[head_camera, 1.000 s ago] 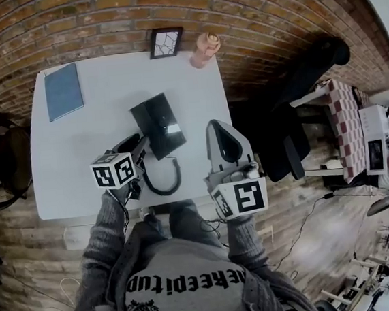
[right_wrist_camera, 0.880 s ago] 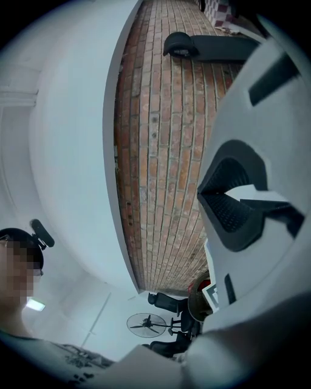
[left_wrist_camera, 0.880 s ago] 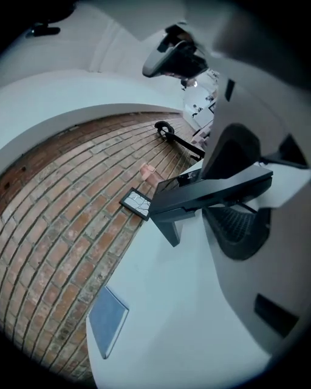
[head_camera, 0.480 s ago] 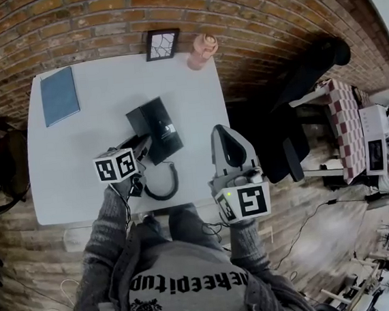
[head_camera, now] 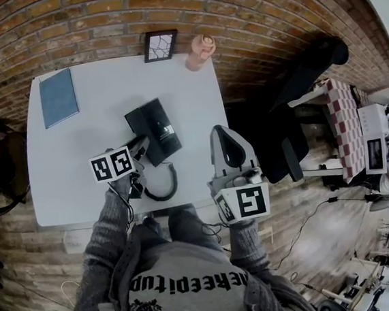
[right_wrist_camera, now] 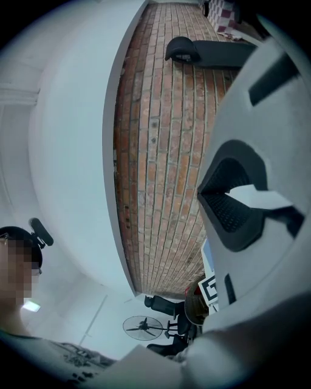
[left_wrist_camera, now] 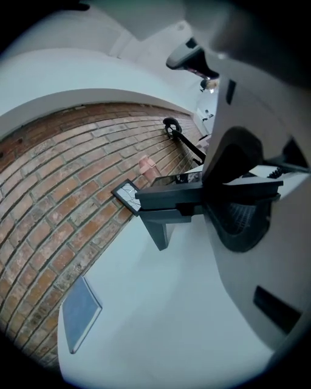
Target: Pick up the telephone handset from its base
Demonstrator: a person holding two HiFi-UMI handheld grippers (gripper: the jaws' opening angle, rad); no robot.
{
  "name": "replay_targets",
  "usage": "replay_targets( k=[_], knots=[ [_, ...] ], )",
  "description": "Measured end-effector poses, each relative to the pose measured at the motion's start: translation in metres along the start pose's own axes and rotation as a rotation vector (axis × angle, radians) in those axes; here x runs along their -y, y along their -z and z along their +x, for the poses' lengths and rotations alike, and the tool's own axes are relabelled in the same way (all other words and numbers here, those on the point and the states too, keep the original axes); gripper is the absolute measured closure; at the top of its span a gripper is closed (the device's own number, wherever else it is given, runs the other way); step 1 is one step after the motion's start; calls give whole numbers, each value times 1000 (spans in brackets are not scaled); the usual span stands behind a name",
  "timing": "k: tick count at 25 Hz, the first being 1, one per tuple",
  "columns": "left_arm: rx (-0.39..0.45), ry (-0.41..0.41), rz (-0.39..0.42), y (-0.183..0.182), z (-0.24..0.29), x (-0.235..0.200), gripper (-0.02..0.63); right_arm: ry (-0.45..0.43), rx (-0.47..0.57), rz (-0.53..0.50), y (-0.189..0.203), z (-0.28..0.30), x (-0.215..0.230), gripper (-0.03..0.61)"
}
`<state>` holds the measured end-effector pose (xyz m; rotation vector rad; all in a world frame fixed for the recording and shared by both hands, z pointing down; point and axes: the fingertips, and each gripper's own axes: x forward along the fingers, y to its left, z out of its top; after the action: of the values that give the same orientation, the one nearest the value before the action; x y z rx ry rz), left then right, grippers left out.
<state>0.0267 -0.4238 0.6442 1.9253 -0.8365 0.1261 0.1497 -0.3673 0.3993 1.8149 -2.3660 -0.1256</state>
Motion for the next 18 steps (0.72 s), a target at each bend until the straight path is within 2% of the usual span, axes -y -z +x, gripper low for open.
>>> replay_targets(
  k=[2,9,18],
  knots=[
    [0,6,10,0,-2,5,534,-2,3,-2,-2,-1,-1,573],
    [24,39,123,-11,-16,29,545,-7,19,-8,-8,-3,-4,574],
    [130,35,263,-40,-59,60,546,-28,57,-12,-21,-1,-13,574]
  ],
)
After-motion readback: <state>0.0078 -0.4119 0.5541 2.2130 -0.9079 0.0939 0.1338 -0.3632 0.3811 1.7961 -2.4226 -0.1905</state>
